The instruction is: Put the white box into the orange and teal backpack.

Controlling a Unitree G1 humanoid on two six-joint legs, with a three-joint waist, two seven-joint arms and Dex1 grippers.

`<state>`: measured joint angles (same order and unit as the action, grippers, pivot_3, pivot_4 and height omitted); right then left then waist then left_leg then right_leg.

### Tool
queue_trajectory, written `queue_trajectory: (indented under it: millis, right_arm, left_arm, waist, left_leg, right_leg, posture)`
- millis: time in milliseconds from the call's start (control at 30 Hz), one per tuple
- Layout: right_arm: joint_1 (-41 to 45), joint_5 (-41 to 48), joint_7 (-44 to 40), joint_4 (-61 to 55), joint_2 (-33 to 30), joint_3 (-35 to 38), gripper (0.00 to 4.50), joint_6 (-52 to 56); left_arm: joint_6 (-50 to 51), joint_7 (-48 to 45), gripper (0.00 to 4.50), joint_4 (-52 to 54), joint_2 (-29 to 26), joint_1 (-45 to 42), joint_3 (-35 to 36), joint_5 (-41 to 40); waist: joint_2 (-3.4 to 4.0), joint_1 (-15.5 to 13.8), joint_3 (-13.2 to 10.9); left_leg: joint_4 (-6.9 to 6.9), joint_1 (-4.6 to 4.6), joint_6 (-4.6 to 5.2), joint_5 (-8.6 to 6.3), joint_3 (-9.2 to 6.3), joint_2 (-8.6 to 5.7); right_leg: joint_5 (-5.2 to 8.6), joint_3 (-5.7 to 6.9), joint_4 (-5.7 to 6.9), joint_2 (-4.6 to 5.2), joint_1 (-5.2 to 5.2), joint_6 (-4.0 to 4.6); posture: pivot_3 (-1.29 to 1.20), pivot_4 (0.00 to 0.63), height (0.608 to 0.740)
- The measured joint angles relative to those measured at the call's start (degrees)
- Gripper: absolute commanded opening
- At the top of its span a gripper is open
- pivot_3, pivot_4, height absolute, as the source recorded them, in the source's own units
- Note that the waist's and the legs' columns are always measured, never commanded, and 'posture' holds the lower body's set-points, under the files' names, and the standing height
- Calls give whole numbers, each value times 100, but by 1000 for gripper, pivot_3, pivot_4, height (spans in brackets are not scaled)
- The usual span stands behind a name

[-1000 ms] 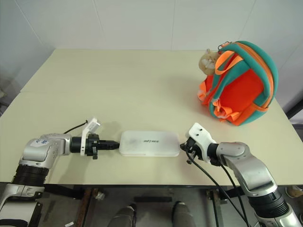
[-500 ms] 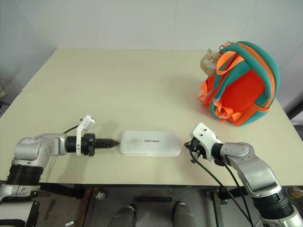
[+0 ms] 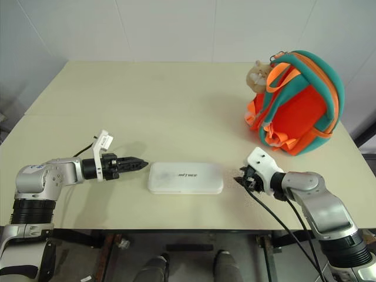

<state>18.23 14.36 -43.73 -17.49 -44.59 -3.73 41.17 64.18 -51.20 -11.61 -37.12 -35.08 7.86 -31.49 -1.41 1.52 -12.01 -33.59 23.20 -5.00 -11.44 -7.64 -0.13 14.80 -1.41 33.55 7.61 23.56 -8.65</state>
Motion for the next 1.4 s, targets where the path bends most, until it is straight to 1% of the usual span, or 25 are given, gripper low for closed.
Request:
queue_trajectory:
  millis: [100, 133, 167, 267, 300, 333, 367, 400, 500, 667, 800, 1267, 1400]
  right_arm:
    - [86, -50, 75, 74, 22, -3, 4123, -90]
    - [92, -86, 86, 112, 23, -3, 4423, -114]
    - [91, -101, 93, 138, 24, -3, 4470, -118]
    - [92, -123, 110, 198, 57, -3, 4470, -126]
    - [94, -128, 117, 203, 80, -3, 4470, -134]
    - [100, -134, 123, 209, 104, -3, 4470, -142]
    - [103, -149, 130, 216, 131, -3, 4470, -161]
    - [103, -158, 137, 219, 147, -3, 4470, -189]
    - [102, -171, 156, 221, 174, -3, 4470, -227]
    - [105, -175, 184, 224, 240, -3, 4470, -238]
    - [105, -201, 203, 232, 267, -3, 4470, -239]
    - [284, -262, 221, 315, 547, -172, 4470, -239]
    - [337, -298, 230, 315, 627, -247, 4470, -235]
  left_arm:
    - [530, 37, 4492, -225, -4, -177, 12, -118]
    - [759, 35, 4500, -284, -19, -214, 11, -189]
    - [954, 26, 4500, -304, -43, -225, 11, -248]
    - [1475, 9, 4500, -477, -68, -328, 106, -454]
    - [1724, 35, 4500, -581, -69, -418, 195, -517]
    - [1904, 55, 4500, -667, -70, -494, 266, -546]
    - [2123, 90, 4500, -739, -99, -561, 295, -574]
    - [2392, 122, 4500, -832, -146, -614, 292, -595]
    - [2730, 192, 4500, -1123, -169, -626, 290, -750]
    - [2782, 354, 4500, -1567, -241, -703, 169, -1115]
    - [2770, 467, 4500, -1613, -252, -707, 108, -1263]
    - [2761, 741, 4500, -1662, 224, -805, 129, -1318]
    - [2758, 831, 4500, -1775, 447, -875, 262, -1255]
  waist:
    - [-1, 2, 0]
    - [-1, 5, 0]
    - [-1, 9, 0]
    - [-1, 9, -1]
    - [-2, 7, -1]
    - [-2, 6, -1]
    - [-2, 7, -1]
    - [-1, 12, -1]
    - [-2, 10, -1]
    - [-2, 5, -1]
    - [-2, 4, 0]
    - [-3, -51, 3]
    - [-2, -90, 3]
  left_leg:
    - [-5, 0, 1, -1, 6, -1]
    - [-6, 0, 2, -1, 9, -1]
    - [-5, 0, 3, -2, 13, -1]
    - [-5, -1, 4, -3, 20, -1]
    - [-5, -1, 4, -3, 20, -1]
    - [-6, -1, 4, -3, 20, -1]
    - [-6, -3, 4, -3, 22, -1]
    - [-6, -3, 4, -3, 26, -1]
    - [-6, -6, 4, -4, 30, -1]
    - [-6, -6, 4, -4, 31, -1]
    - [-6, -9, 3, -4, 33, -1]
    - [-24, -11, 3, -5, 37, -4]
    - [-26, -12, 3, -5, 38, -4]
  right_leg:
    - [0, -8, -1, 0, 0, 1]
    - [-1, -11, -1, 0, 0, 1]
    - [-1, -15, -1, 0, 2, 0]
    - [-4, -21, 3, -1, 7, -7]
    - [-10, -21, 5, -2, 8, -17]
    - [-26, -22, 5, -2, 8, -46]
    - [-29, -25, 4, -2, 8, -52]
    - [-29, -28, 3, -2, 8, -52]
    - [-29, -32, 4, -2, 8, -52]
    - [-29, -33, 3, -1, 8, -52]
    - [-29, -35, 3, -1, 8, -51]
    - [-31, -38, -4, 1, -5, -42]
    - [-32, -39, -3, 1, -6, -41]
  posture:
    - [0, 150, 740]
    - [0, 150, 740]
    - [0, 150, 740]
    - [0, 150, 740]
    - [0, 150, 740]
    - [0, 150, 740]
    - [0, 150, 740]
    - [0, 150, 740]
    - [0, 150, 740]
    - [0, 150, 740]
    - [0, 150, 740]
    - [0, 150, 740]
    - [0, 150, 740]
